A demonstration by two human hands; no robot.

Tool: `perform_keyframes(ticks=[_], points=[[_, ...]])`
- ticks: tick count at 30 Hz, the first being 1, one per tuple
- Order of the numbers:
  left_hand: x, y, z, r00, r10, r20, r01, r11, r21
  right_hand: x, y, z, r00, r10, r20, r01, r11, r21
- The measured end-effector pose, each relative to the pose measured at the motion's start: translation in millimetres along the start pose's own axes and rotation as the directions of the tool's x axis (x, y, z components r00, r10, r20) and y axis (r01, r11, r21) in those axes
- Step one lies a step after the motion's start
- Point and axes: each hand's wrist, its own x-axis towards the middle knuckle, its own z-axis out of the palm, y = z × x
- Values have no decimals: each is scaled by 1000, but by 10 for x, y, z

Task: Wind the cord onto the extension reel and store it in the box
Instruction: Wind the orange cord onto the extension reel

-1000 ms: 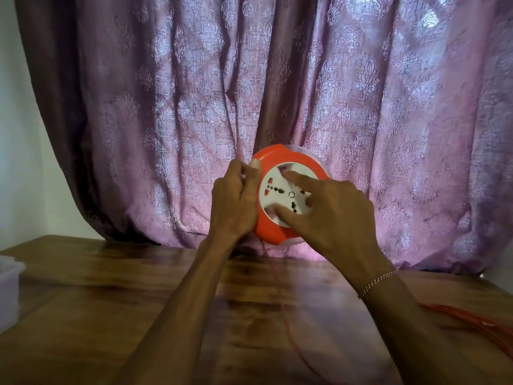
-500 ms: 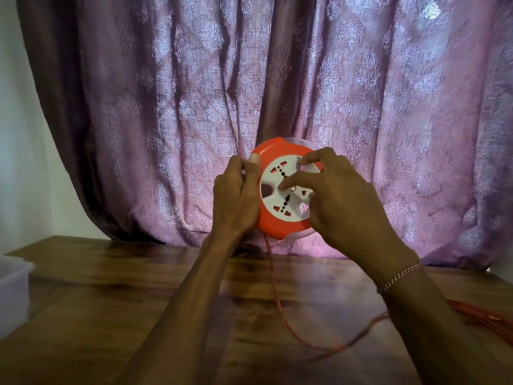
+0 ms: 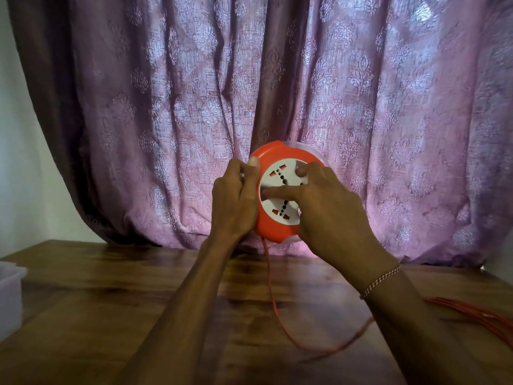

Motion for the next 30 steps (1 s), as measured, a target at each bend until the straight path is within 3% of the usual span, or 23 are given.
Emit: perform_keyframes(ticks=[7, 13, 18, 20, 22, 25, 27, 30], points=[[-13, 11, 14, 1000, 30, 4, -30, 999, 43, 21, 7, 137, 983, 91, -161, -90, 996, 11], [-19, 22, 8, 999, 32, 20, -33, 998, 55, 43, 3, 130, 897, 335, -290, -332, 941, 62], [-24, 33, 23, 999, 32, 37, -34, 997, 62, 67, 35, 114, 877, 333, -347, -344, 938, 33], [-19, 30, 19, 999, 31, 28, -33, 997, 65, 76, 56, 64, 894, 263, -363, -268, 963, 38], [-15, 34, 7, 999, 33, 11, -33, 998, 61, 74, 88, 3, 932, 146, -332, -136, 989, 54], [-14, 45, -2, 1000, 31, -4, -31, 999, 28, 65, 141, -47, 991, 9, -136, -5, 1000, 23], [-9, 45, -1, 999, 30, -9, -30, 999, 31, 57, 129, -63, 999, -6, -35, 6, 1000, -20], [1, 54, 11, 1000, 15, 0, -15, 1000, 27, 56, 94, -29, 1000, -28, 8, 28, 996, -82]])
